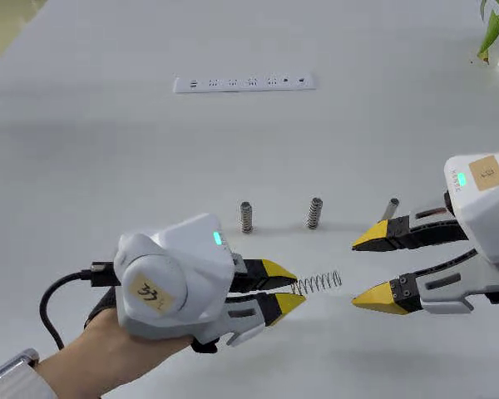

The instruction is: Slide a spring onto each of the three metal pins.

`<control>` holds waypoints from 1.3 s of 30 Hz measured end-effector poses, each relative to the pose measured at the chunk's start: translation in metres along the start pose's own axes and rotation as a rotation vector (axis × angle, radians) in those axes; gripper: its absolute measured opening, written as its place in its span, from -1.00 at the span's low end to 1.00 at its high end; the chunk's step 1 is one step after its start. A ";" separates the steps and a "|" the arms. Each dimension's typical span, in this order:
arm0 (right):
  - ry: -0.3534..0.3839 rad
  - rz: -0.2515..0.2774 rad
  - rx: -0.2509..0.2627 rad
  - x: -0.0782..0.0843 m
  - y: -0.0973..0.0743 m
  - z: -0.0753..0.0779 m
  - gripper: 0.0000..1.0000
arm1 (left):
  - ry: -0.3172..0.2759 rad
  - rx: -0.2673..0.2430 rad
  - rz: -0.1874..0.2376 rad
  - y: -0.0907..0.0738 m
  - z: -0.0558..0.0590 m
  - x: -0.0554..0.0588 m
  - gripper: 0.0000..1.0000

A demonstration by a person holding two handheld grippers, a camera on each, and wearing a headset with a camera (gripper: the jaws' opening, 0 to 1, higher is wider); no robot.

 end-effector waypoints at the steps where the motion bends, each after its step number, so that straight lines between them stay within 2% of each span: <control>1: 0.000 -0.001 -0.006 -0.001 0.000 0.000 -0.38 | 0.003 0.000 -0.002 0.000 0.001 0.000 -0.86; 4: -0.003 0.000 -0.026 -0.003 0.001 -0.001 -0.42 | 0.013 0.005 0.003 -0.002 0.002 0.000 -0.86; 7: 0.006 0.008 -0.079 -0.007 0.001 -0.006 -0.46 | 0.013 0.014 0.012 -0.003 0.003 0.000 -0.86; 13: 0.013 0.006 -0.126 -0.008 0.003 -0.010 -0.59 | 0.026 0.030 0.028 -0.006 0.005 -0.002 -0.86; 25: -0.020 -0.035 -0.161 -0.006 0.005 -0.015 -0.75 | 0.043 0.070 0.040 -0.005 0.009 -0.001 -0.86; 33: -0.028 -0.057 -0.166 -0.003 0.007 -0.016 -0.85 | 0.041 0.086 0.039 -0.002 0.009 -0.001 -0.86; 39: -0.043 -0.054 -0.156 -0.005 0.004 -0.015 -0.87 | 0.035 0.087 0.036 -0.001 0.009 -0.001 -0.86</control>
Point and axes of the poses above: the centre of the closed fingertips' face, and the gripper's own axes: y roughly forward along the fingers, z roughly to its right, x roughly out of its underside, the point moved 9 cm from there along -y, roughly backward along the fingers, and after that the axes turned 11 degrees about y, right-handed, at the moved point
